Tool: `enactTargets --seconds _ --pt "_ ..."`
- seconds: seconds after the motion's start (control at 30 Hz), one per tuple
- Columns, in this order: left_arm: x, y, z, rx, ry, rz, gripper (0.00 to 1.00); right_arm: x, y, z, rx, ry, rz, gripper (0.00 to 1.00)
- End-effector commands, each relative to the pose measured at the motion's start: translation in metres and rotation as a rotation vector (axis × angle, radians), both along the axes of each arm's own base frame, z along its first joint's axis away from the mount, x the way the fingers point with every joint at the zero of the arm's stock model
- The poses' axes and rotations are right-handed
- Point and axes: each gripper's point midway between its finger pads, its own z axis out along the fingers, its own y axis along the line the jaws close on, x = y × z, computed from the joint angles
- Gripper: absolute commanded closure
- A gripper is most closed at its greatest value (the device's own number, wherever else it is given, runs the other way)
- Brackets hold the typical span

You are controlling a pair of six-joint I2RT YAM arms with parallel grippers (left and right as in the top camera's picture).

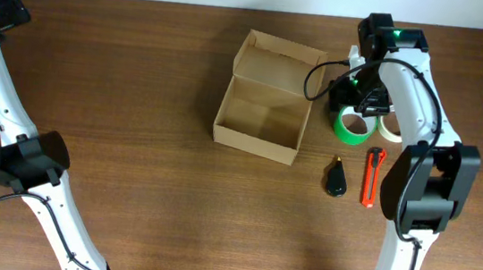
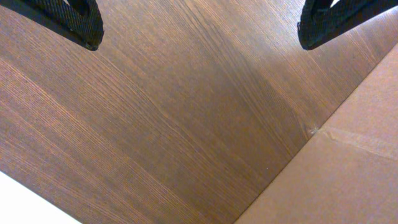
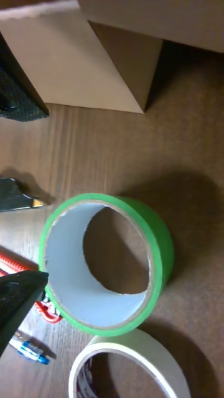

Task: Pack container
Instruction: 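Lower the right gripper onto the green tape roll and grasp its rim, then lift the green tape roll and carry it over the box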

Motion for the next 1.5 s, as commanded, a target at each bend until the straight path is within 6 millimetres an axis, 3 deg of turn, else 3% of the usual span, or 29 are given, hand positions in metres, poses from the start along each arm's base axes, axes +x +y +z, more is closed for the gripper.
enactTargets --seconds 0.0,0.33,0.5,0.73,0.93,1.03,1.47 --pt "-0.003 -0.002 0.006 -0.001 -0.009 -0.007 0.00 -0.003 0.002 -0.016 0.014 0.035 0.003 0.22" --pt "-0.003 -0.002 0.006 -0.001 -0.009 -0.007 0.00 -0.016 0.001 -0.056 0.021 0.115 -0.004 0.25" --pt "-0.003 -0.002 0.006 -0.001 -0.009 -0.007 0.00 -0.017 0.001 -0.070 0.019 0.133 -0.021 0.39" --pt "-0.003 -0.002 0.006 -0.001 -0.009 -0.007 0.00 -0.014 0.001 -0.072 0.019 0.124 -0.024 0.77" --pt "-0.003 -0.002 0.006 -0.001 -0.009 -0.007 0.00 -0.014 0.001 -0.072 0.019 0.124 -0.024 0.73" --pt "-0.003 -0.002 0.006 -0.001 -0.009 -0.007 0.00 -0.014 0.000 -0.072 0.019 0.123 -0.026 0.96" --pt "-0.003 -0.002 0.006 -0.001 -0.009 -0.007 0.00 -0.001 -0.030 -0.059 0.061 0.087 -0.105 0.96"
